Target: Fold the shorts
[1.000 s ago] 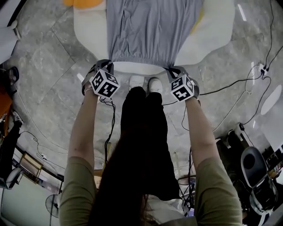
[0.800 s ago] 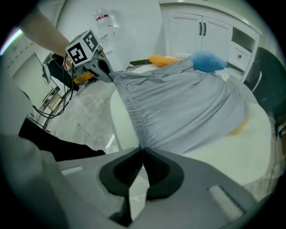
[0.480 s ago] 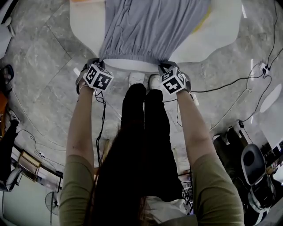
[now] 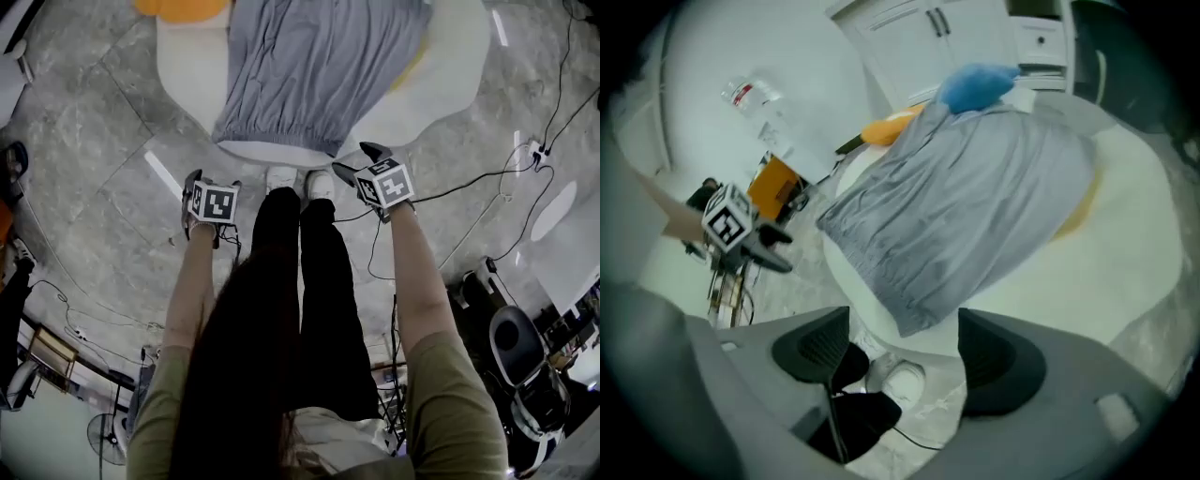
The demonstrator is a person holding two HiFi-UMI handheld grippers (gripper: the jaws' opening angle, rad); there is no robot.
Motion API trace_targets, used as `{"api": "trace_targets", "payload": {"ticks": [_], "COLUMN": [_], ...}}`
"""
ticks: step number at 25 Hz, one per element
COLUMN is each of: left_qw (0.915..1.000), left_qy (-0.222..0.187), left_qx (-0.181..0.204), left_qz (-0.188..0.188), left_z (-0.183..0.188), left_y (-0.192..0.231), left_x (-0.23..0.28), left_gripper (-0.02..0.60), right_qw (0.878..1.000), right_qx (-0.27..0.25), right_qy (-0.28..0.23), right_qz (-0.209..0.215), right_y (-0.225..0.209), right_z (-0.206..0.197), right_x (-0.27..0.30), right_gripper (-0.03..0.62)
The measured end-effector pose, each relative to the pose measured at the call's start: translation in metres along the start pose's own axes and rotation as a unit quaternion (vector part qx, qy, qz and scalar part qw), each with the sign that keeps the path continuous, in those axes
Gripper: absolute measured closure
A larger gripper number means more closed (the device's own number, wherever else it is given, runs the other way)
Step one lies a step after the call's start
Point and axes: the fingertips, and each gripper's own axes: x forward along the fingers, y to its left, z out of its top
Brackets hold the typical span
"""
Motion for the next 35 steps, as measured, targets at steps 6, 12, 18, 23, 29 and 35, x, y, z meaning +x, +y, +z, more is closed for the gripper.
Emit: {"api": "trace_targets", "payload": {"ticks": [6,12,18,23,29,35], "left_qw": [0.9979,0.9920,0.9886,0.9901,0.9905,0.9911], "left_qy": [-0.041,-0.094,-0.124,-0.114,-0.089,-0.075], "left_qx": [0.012,0.066,0.080,0.080,0.102,0.102], "left_qz": [-0.049,-0.053,-0.031,-0.020,-0.024,-0.043], "left_z": [0.000,0.048,0.109,0.151,0.170,0.177], "left_y": [-0.096,-0.194,-0.256,-0.272,-0.280,-0.291], "left_x": [-0.023,-0.028,-0.001,0.027,0.061,0.075], "left_gripper": [0.175,0.176,0.176,0.176,0.176,0.178], "right_qw": [0.976,0.954,0.958,0.961,0.948,0.950], "right_qx": [0.153,0.219,0.192,0.182,0.242,0.232], "right_qy": [-0.133,-0.175,-0.193,-0.182,-0.186,-0.161], "right_qz": [-0.078,-0.111,-0.093,-0.101,-0.088,-0.130], "right_y": [-0.090,-0.192,-0.259,-0.309,-0.353,-0.373], "right_z": [0.069,0.129,0.192,0.233,0.264,0.260], "right_x": [-0.076,-0.115,-0.126,-0.114,-0.086,-0.065], "right_gripper": [0.241,0.243,0.250,0.313,0.344,0.439]}}
